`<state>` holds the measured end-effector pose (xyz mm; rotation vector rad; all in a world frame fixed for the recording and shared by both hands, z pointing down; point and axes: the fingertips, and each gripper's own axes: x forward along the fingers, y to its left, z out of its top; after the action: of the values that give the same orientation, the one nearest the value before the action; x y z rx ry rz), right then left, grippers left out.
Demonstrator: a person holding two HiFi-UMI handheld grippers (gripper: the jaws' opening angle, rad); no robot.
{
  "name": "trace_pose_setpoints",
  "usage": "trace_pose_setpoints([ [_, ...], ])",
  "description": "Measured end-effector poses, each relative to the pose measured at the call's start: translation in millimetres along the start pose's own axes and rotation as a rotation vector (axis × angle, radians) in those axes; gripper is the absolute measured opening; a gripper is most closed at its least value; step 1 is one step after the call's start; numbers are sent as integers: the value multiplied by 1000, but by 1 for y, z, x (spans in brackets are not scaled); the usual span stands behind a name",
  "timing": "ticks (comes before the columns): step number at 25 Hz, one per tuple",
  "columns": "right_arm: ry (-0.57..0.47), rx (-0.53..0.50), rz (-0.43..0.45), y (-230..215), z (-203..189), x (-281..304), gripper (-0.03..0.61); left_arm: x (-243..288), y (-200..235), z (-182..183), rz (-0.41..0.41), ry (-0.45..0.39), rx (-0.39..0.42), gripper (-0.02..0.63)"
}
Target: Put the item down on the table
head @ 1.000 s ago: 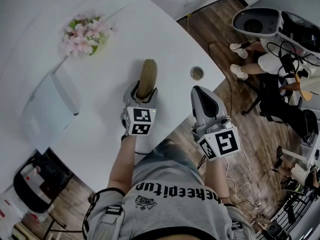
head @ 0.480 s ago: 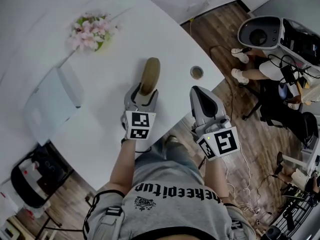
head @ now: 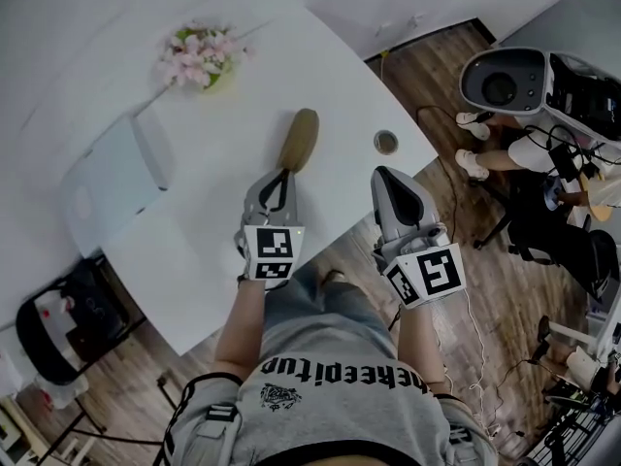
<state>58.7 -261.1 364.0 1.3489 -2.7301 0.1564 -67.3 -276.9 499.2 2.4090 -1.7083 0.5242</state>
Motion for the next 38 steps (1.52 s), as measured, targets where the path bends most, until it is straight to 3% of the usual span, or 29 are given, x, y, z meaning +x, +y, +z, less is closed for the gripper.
trace_pose_setpoints([
  [14,-37,-20,63,17,8,-23,-5,-63,-3,39,67,-83,-37,17],
  [38,-97,-68,139,38,26,-69,-5,-178,-13,105,203,-315,-80,18],
])
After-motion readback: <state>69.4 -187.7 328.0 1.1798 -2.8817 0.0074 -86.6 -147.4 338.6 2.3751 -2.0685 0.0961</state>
